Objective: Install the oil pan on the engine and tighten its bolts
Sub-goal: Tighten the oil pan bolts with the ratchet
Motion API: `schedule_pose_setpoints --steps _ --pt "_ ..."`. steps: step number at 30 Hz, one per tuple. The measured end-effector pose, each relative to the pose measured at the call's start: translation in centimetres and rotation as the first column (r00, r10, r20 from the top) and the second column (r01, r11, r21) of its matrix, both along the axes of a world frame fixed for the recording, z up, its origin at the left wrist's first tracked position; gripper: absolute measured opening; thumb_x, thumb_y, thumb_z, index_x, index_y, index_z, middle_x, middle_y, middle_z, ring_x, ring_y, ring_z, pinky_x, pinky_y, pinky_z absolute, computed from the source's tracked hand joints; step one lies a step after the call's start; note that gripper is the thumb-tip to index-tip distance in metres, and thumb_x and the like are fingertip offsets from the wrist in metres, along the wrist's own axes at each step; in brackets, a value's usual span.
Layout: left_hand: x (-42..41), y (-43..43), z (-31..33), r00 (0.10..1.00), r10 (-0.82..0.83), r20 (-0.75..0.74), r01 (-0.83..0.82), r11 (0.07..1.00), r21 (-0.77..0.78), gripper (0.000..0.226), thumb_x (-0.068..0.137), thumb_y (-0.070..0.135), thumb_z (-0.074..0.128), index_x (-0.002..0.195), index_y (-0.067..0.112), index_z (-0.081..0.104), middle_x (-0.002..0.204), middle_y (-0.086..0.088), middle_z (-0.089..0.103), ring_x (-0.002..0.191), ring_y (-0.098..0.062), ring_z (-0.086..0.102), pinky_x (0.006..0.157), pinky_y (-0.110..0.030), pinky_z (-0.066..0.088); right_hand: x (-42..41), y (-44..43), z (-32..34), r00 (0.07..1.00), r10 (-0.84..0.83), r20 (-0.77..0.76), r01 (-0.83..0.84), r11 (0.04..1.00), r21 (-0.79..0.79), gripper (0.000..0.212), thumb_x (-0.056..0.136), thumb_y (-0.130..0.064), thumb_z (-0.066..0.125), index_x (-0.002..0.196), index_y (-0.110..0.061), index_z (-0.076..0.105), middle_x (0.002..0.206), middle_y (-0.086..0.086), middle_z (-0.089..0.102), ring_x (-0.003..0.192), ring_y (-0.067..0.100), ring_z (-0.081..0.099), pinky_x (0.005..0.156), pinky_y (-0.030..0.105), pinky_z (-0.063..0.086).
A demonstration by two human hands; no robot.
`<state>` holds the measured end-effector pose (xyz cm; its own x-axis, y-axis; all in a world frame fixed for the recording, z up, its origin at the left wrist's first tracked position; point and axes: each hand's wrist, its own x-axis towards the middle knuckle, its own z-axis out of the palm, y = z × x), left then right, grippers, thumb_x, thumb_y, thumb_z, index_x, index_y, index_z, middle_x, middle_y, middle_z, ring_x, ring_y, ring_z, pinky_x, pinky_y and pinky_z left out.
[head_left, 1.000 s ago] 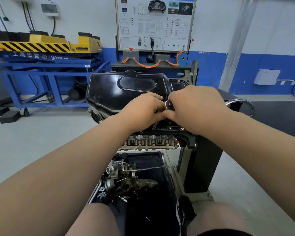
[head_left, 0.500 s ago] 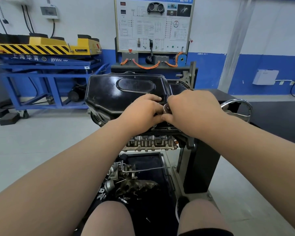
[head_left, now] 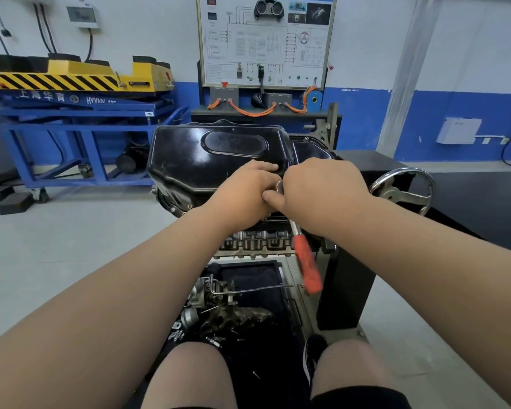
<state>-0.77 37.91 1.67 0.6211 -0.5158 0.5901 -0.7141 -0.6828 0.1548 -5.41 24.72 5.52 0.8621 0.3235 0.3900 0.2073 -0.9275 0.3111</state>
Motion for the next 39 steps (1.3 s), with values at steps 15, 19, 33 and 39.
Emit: schedule_pose_setpoints --steps 15,19,33,39 --pt "0.5 -0.3 0.0 0.998 0.052 -0.043 -0.053 0.998 -0.029 0.015 0.084 0.018 0.065 0.094 0.011 0.073 0.115 0.003 0.067 0.126 -0.013 0.045 0.104 -0.015 0.02 -0.2 -0.2 0.3 0.999 -0.015 0.036 0.013 0.998 0.057 0.05 0.092 -0.058 0.033 0.058 -0.02 0.03 0.059 0.001 0.037 0.051 0.016 0.036 0.046 0.028 0.031" --pt "0.3 0.1 0.4 0.991 0.004 -0.137 -0.008 1.0 -0.03 0.008 0.087 0.023 0.063 0.08 0.024 0.067 0.111 0.007 0.068 0.119 -0.013 0.052 0.118 -0.038 0.011 0.1 -0.6 1.2 0.997 0.079 0.006 -0.078 0.997 -0.006 0.035 0.089 -0.048 0.051 0.07 -0.019 0.048 0.063 -0.002 0.041 0.057 0.017 0.046 0.049 0.029 0.035" --pt "0.8 -0.3 -0.6 0.996 0.008 -0.09 -0.018 0.994 -0.112 0.011 0.084 0.019 0.065 0.091 0.013 0.071 0.12 0.006 0.066 0.126 -0.011 0.048 0.118 -0.036 0.011 0.5 -1.4 -0.7 0.992 0.055 0.116 -0.077 0.978 0.195 0.044 0.089 -0.05 0.047 0.116 -0.015 0.046 0.069 -0.002 0.043 0.066 0.021 0.048 0.045 0.027 0.027" --pt "0.5 0.1 -0.3 0.999 -0.005 -0.048 0.001 0.998 -0.066 0.013 0.09 0.029 0.064 0.09 0.017 0.069 0.103 0.008 0.069 0.117 -0.018 0.053 0.115 -0.041 0.02 0.3 -2.3 0.7 0.967 0.218 0.134 -0.213 0.976 -0.048 0.052 0.09 -0.048 0.053 0.131 -0.019 0.037 0.082 0.004 0.051 0.078 0.025 0.05 0.059 0.031 0.034"
